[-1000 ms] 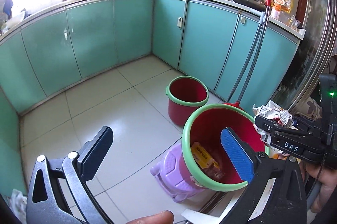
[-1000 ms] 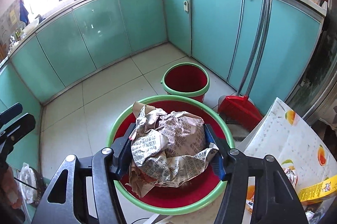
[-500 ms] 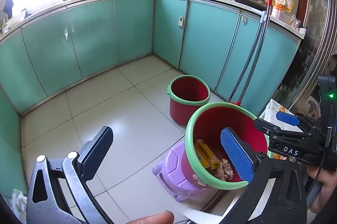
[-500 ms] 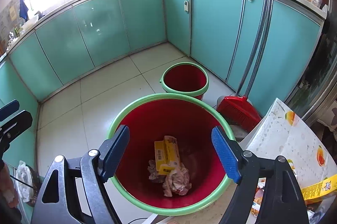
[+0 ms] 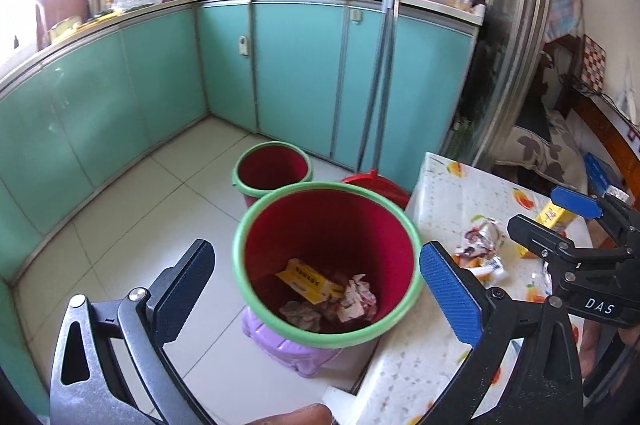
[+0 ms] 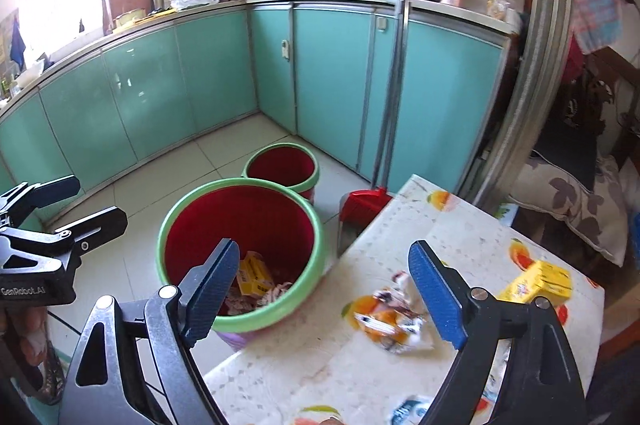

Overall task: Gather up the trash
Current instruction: 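Return the left tool to the table and grasp the crumpled paper wrapper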

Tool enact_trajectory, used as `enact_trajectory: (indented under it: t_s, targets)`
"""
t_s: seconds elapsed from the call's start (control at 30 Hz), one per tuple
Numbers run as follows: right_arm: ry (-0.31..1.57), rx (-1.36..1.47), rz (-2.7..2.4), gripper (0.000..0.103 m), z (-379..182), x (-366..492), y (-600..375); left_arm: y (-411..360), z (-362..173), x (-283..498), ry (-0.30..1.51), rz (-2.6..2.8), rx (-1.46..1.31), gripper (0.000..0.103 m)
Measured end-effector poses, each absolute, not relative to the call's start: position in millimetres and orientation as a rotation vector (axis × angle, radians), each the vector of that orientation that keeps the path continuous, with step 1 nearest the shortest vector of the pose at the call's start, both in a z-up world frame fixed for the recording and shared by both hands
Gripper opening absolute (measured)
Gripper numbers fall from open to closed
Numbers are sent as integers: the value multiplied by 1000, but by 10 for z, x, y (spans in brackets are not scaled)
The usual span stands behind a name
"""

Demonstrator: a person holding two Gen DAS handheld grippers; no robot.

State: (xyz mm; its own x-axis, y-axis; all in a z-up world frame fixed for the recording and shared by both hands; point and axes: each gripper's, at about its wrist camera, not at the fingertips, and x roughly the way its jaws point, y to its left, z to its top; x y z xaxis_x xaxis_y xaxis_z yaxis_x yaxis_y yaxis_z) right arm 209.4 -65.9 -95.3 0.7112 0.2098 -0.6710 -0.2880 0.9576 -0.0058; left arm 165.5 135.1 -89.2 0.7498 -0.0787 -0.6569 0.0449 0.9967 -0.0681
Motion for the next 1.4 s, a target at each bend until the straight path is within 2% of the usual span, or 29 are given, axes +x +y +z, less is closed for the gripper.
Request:
enact_trajectory:
  t_s: [0.3, 0.57, 0.87, 1.4]
  targets:
    - [752, -72, 73, 88, -909, 1512, -1883, 421, -921, 1759, 773, -257, 24, 103]
    - [776, -5, -61, 88, -1003, 1163, -2820, -256, -1168, 2018, 854, -323, 60, 103]
    - [796, 59, -152, 88, -1135, 969, -3414, -870, -1612, 2502, 944, -321, 136, 103]
    - [838, 155, -251, 88, -1481, 861, -4074, -1343, -2252, 2961, 1084, -258, 173, 103]
